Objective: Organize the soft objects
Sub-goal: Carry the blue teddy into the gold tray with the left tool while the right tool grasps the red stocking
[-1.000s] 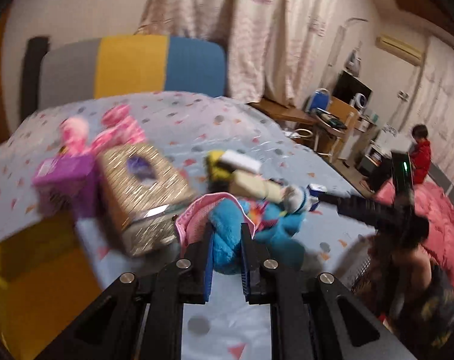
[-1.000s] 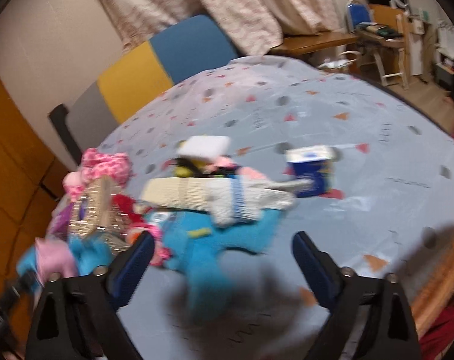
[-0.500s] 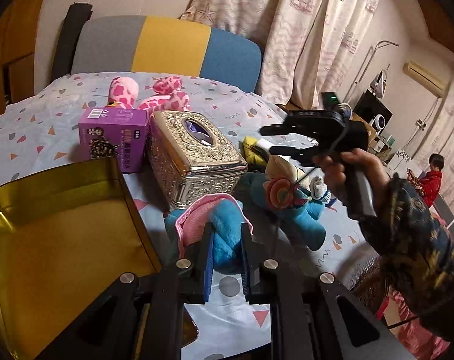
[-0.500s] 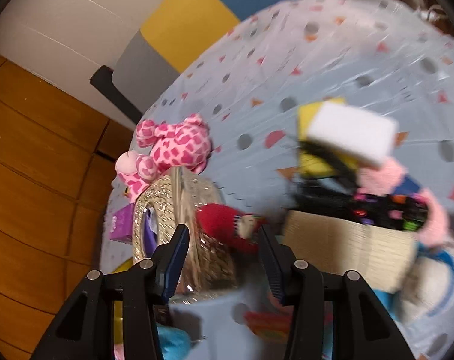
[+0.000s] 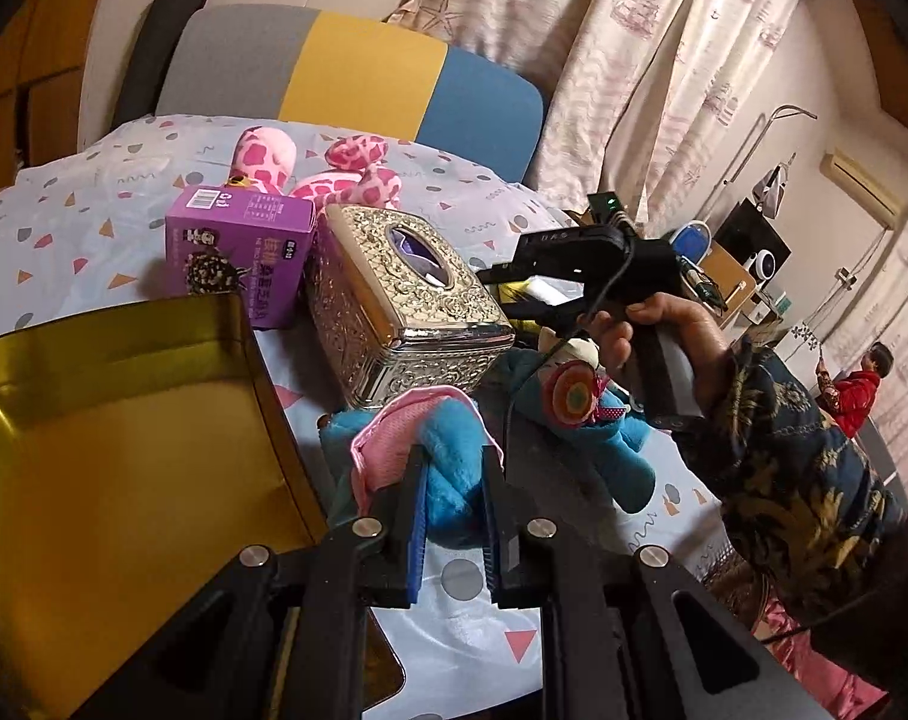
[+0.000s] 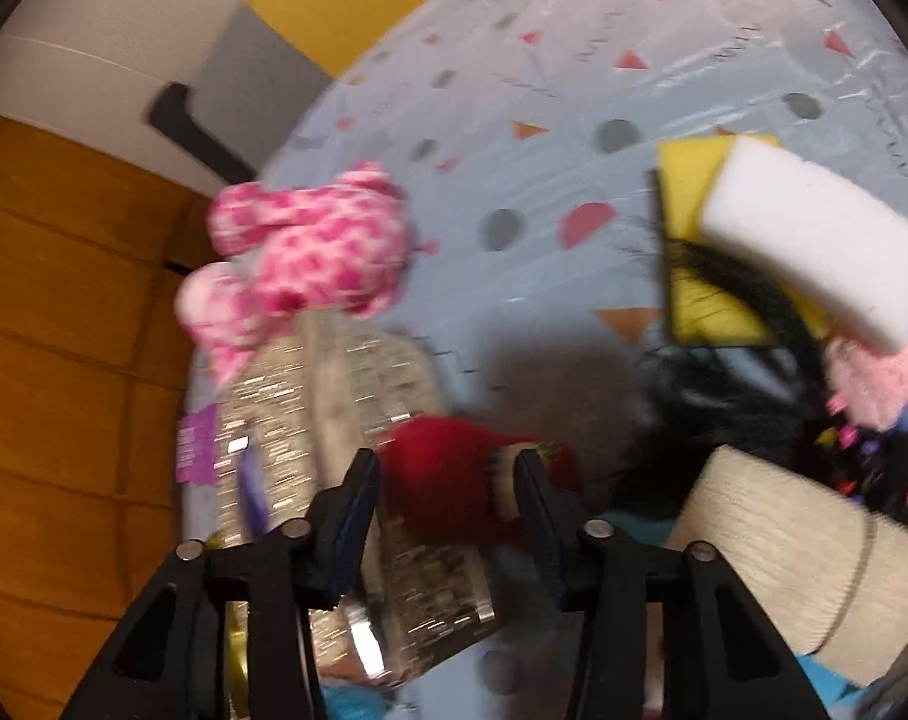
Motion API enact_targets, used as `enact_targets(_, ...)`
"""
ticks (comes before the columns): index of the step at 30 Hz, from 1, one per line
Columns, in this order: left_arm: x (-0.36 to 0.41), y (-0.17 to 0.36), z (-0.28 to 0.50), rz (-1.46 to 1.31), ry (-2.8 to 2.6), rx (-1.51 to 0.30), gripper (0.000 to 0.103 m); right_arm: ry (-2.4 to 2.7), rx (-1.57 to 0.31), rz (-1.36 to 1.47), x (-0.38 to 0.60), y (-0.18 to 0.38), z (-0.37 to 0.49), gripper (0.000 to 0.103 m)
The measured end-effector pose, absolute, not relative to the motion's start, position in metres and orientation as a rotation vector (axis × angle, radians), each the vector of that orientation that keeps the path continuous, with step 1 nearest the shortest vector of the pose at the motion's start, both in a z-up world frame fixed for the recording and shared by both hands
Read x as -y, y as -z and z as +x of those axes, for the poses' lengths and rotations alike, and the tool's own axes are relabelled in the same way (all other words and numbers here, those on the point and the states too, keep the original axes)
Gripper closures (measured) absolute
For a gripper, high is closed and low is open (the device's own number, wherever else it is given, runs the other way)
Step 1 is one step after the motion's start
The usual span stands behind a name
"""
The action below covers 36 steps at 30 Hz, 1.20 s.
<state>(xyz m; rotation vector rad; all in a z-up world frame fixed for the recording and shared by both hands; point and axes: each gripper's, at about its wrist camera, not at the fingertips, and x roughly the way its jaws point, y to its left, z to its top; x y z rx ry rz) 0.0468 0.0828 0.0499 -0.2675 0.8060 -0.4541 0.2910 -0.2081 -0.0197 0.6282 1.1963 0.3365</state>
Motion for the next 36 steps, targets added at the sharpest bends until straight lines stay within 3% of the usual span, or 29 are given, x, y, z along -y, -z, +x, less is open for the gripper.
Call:
enact_targets(8, -0.087, -0.048, 0.051, -0.279, 0.442, -0.819, 0.088, -0.071, -1.193, 0.272, 0.223, 0.02, 0.31, 0.061)
enact_targets(14, -0.088, -0.047, 0.054, -0.293, 0.442, -0.818, 0.088, -0.28, -1.152, 0.474, 0.236, 0.009, 0.3, 0.06)
enact_targets(28, -0.102, -0.063, 0.052, -0.309, 0.41, -0.771, 0.088, -0.396, -1.157, 0.508, 0.194, 0.003, 0.293, 0.06)
enact_targets(36, -0.16, -0.085, 0.057, -0.237, 0.175, -0.647, 0.088, -0.335, -1.218, 0.434, 0.183, 0.03, 0.292, 0.091)
